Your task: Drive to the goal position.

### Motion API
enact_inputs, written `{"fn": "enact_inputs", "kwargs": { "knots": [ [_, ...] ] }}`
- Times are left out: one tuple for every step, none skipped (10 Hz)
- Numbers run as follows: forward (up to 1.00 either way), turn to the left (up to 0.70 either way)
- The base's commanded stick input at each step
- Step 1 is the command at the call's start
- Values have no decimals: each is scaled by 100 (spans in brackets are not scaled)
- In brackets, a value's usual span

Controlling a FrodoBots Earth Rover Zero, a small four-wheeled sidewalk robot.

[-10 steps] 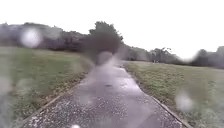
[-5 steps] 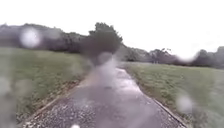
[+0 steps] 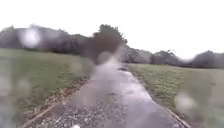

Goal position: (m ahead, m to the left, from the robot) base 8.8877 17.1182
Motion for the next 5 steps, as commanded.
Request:
{"fn": "enact_inputs", "kwargs": {
  "knots": [
    [85, 0],
    [85, 0],
    [85, 0],
    [85, 0],
    [85, 0]
  ]
}}
